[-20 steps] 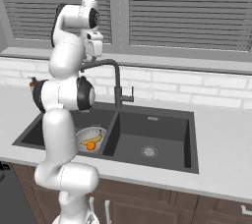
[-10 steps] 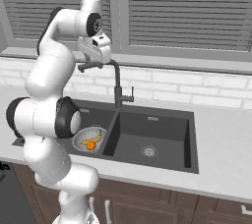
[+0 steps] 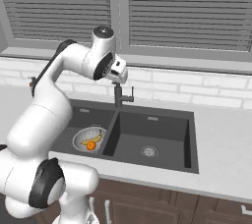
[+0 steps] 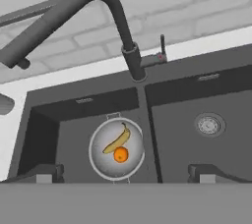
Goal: Put the colander in the sink, put the tangerine, banana in the colander, and turn on the sink faucet and pour water over the colander.
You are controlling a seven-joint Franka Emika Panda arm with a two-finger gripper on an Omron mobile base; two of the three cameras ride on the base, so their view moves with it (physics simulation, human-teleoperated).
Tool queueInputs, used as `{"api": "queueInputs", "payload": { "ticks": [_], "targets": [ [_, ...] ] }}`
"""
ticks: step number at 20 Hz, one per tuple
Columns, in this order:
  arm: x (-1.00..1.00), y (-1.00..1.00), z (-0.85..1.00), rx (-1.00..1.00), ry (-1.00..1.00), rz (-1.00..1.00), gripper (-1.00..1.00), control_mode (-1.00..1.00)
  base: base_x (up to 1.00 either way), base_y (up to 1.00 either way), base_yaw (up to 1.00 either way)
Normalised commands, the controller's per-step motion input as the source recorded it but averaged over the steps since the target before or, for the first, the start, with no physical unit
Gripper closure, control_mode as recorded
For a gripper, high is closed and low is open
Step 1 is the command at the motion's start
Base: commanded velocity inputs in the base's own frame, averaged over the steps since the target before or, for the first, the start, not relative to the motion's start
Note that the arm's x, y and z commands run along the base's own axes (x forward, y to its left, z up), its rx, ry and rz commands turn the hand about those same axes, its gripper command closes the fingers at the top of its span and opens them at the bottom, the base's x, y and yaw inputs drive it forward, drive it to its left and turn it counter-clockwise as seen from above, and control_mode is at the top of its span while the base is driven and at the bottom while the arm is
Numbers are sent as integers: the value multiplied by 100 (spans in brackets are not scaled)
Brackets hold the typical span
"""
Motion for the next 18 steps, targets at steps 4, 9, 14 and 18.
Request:
{"api": "queueInputs", "payload": {
  "ticks": [4,9,14,18],
  "targets": [
    [0,-46,-7,0,-16,58,-100,-100,0,0,0],
    [20,-36,-14,0,-21,73,-100,-100,0,0,0],
    [61,-27,-28,0,-8,44,-100,-100,0,0,0],
    [6,-13,-31,-4,-40,24,-100,-100,0,0,0]
  ]
}}
